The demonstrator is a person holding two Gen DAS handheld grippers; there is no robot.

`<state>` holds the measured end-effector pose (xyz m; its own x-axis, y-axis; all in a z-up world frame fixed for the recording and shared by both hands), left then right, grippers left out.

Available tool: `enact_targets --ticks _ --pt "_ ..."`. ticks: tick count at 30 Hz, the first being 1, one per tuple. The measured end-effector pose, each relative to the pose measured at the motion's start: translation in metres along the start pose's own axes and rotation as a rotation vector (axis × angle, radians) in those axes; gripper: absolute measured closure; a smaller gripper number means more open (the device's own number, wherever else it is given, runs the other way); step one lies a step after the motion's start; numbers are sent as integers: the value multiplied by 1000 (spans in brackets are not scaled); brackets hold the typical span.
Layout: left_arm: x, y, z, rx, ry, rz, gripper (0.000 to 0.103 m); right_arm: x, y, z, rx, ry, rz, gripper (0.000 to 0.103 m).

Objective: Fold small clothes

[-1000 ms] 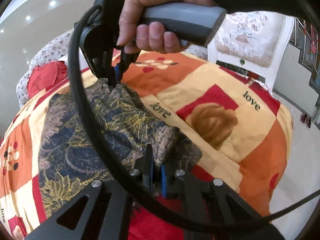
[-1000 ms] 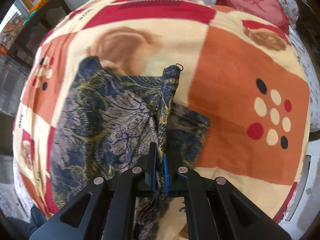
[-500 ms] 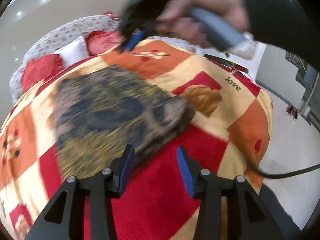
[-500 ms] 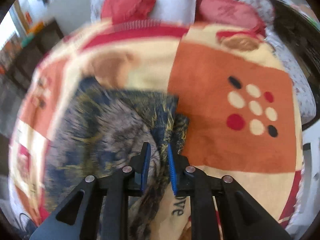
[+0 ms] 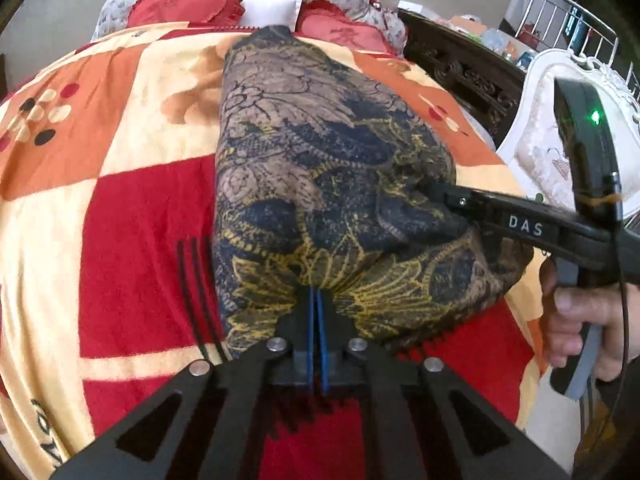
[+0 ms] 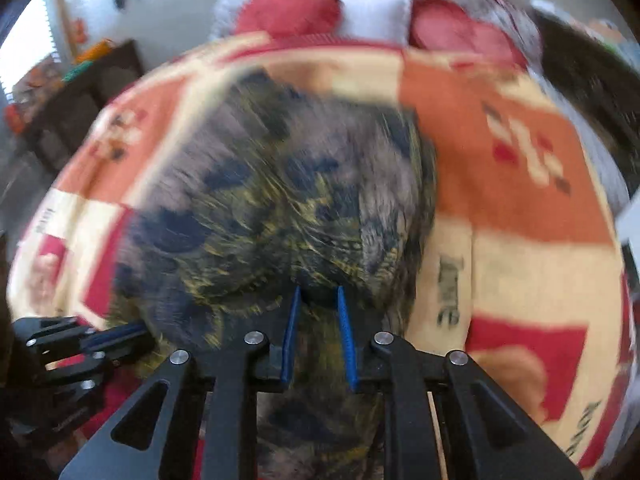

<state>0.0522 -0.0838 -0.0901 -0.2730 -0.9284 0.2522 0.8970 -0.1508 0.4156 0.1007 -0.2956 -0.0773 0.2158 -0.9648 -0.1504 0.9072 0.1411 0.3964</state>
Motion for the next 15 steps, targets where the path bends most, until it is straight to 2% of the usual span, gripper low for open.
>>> enact_targets --ticks 4,7,8,10,13,15 --pt "-2 13 14 -20 -23 27 100 14 -6 3 33 79 -84 94" --pt "-6 40 39 72 -28 41 95 17 3 19 22 92 -114 94" --pt "-8 59 45 103 -20 45 89 21 7 28 51 89 -137 94" --pt "-8 101 41 116 19 51 88 25 19 49 135 68 -199 94" --pt "-10 159 12 61 53 88 88 27 56 55 195 40 -279 94" --pt "-13 180 -6 46 85 124 88 22 77 44 205 16 -295 94"
Point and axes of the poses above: each gripper's, at about its wrist camera, not at the fingertips, and z roughly against the way its jaws point, x to its right, y to its top, the point moved 1 cm from there along -z, roughly the way its jaws point, and after that the axes turned 10 degrees about -x, right-handed, at the moved point
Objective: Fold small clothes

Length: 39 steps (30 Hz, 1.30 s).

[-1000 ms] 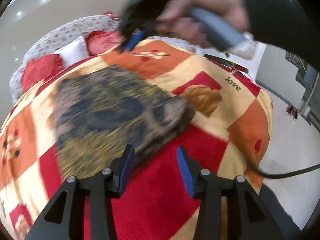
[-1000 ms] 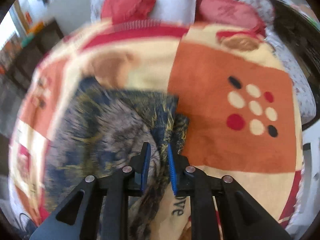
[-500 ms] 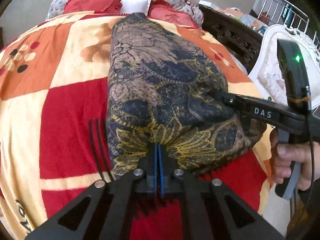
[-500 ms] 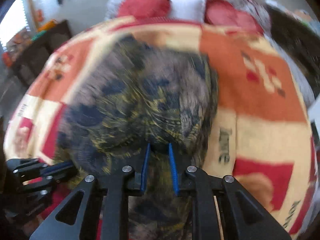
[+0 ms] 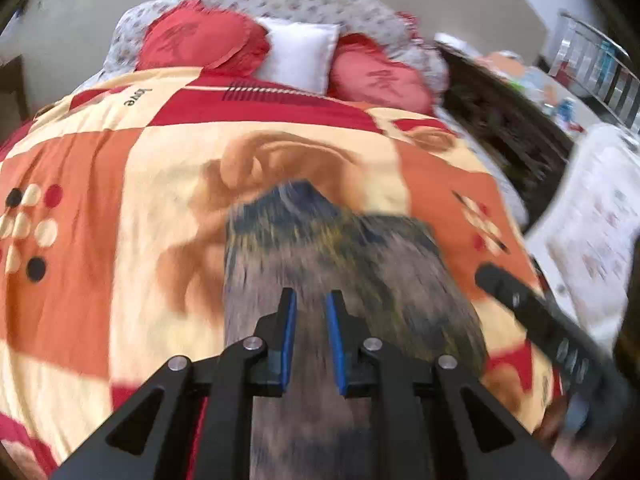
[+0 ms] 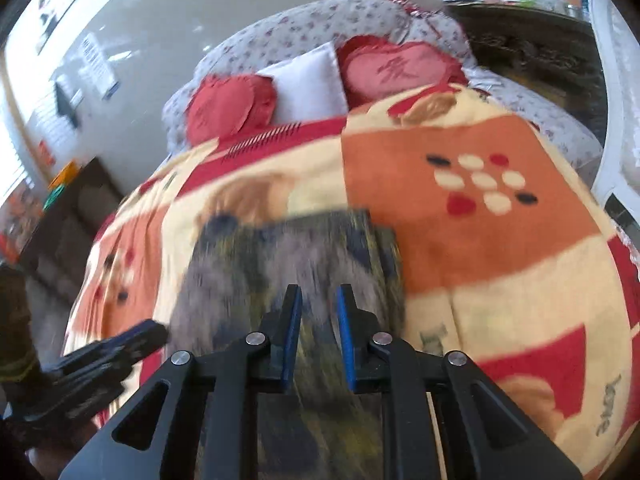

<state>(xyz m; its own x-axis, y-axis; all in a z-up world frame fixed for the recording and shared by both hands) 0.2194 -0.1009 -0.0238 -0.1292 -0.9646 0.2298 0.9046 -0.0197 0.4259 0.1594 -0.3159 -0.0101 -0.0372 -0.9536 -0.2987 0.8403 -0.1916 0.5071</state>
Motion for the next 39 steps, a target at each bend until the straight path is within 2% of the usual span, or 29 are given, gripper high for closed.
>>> enact_targets --ticks 4,6,8,10,12,18,23,31,37,38,39 --pt "3 23 -42 -30 54 19 81 -4 23 -47 -16 -88 -17 94" --pt "0 19 -62 -42 75 11 80 -1 31 -74 -51 -96 21 94" --pt "4 11 -70 -11 108 -18 80 2 29 -94 -84 -112 68 94" --pt "12 1 -73 42 164 -67 80 7 25 -101 -67 -89 79 93" --pt "16 -5 -75 69 185 -80 79 14 20 -100 -45 -51 65 92" --pt "16 -9 -78 93 185 -71 79 33 16 -103 -33 44 -1 88" --pt "17 -9 -78 98 185 -69 79 27 17 -105 -28 21 16 87" --pt "17 -8 -78 99 185 -68 79 28 17 -105 -30 35 7 87" --pt "15 -7 -77 96 161 -59 79 27 16 -104 -28 9 18 87" --pt "13 -6 -74 88 131 -52 76 27 17 -104 -28 1 20 86" --pt "11 -4 -72 78 92 -50 65 25 17 -103 -29 -16 25 84"
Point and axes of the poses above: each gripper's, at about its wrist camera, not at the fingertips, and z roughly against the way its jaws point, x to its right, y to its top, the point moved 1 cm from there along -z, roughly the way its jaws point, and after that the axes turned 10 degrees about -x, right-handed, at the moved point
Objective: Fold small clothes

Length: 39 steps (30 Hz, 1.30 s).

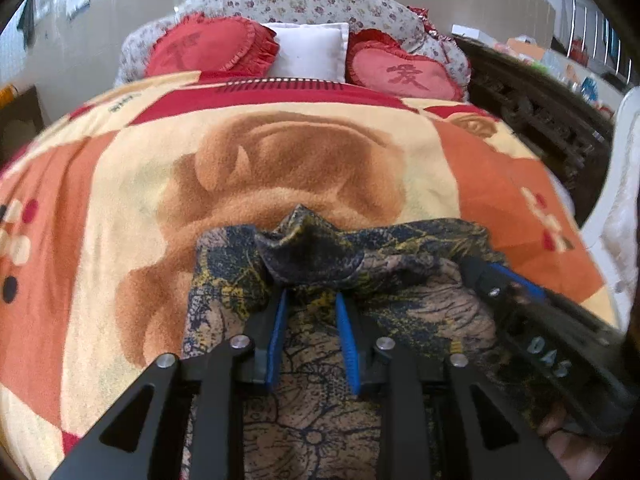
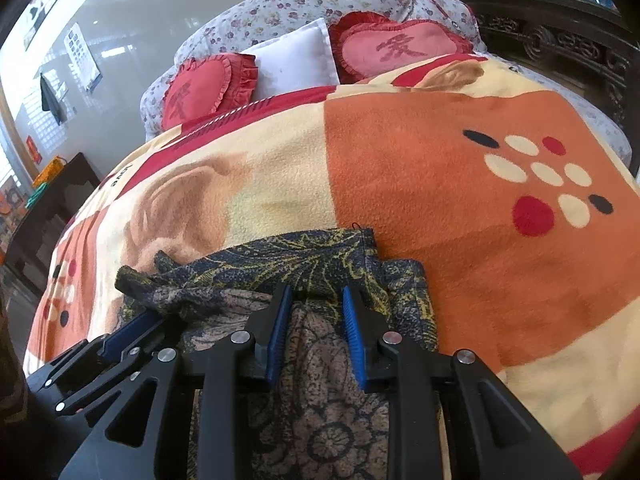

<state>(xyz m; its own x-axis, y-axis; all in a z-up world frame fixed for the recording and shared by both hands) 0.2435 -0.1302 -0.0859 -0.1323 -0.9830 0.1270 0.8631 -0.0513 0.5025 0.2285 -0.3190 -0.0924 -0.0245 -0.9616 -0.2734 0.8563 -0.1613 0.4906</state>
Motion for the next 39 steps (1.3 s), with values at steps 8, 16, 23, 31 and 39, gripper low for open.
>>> enact_targets --ticks 8,16,23,31,39 --pt "-59 2 69 28 -166 -95 25 15 18 48 -55 76 -53 80" --pt "-87 -44 29 -208 -517 81 27 103 -28 91 -45 331 -276 53" --pt "-82 -39 21 -213 -597 146 30 120 -60 35 -143 567 -447 50" --pt "-88 -41 22 -198 -508 200 71 93 -61 18 -206 682 -320 43" --pt "-93 -34 86 -58 -410 92 81 36 -46 70 -135 463 -70 86"
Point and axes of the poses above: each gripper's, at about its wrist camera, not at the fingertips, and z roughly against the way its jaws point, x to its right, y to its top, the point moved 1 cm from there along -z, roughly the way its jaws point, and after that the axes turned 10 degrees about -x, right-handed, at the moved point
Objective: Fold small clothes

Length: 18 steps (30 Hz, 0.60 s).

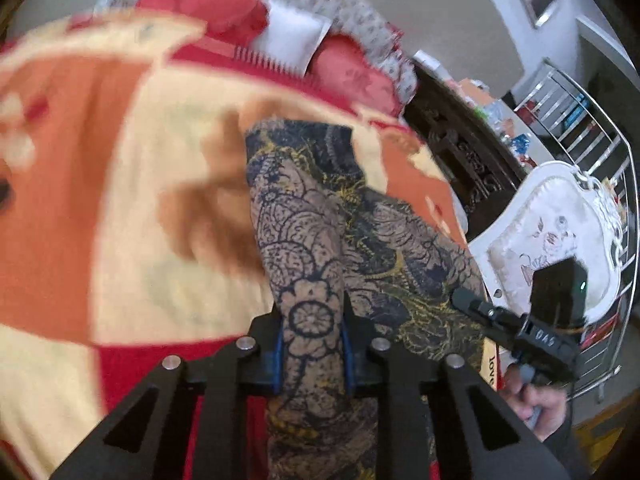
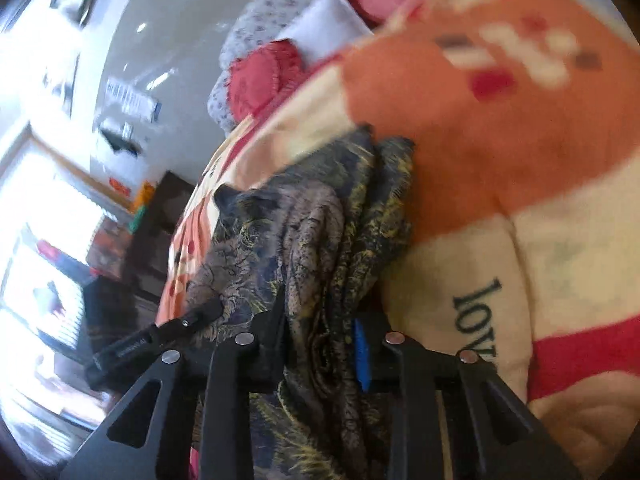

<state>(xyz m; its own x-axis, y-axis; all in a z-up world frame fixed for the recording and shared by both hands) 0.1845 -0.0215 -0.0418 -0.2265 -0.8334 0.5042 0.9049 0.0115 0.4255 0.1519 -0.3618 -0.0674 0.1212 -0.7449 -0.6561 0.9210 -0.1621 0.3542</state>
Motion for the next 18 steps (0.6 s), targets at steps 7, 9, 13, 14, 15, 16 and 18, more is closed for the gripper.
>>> enact_targets --ticks 7,9,13,14,15,16,18 --pt "-55 18 87 127 61 25 80 -99 20 -17 24 78 143 86" --pt "-79 17 85 99 70 57 77 -116 24 -40 6 97 141 85" --pt "-122 14 23 -65 152 96 69 -106 15 -95 -54 35 43 82" --pt "-127 12 17 -73 173 100 60 -97 11 -107 -74 -14 9 81" --pt "-127 11 16 -49 184 101 56 -88 6 -118 -95 -66 -23 80" --pt "-123 11 21 -23 195 95 56 -82 2 -122 -102 -75 -47 78" --pt "-114 12 30 7 212 74 55 -79 -4 -112 -78 -49 -72 78"
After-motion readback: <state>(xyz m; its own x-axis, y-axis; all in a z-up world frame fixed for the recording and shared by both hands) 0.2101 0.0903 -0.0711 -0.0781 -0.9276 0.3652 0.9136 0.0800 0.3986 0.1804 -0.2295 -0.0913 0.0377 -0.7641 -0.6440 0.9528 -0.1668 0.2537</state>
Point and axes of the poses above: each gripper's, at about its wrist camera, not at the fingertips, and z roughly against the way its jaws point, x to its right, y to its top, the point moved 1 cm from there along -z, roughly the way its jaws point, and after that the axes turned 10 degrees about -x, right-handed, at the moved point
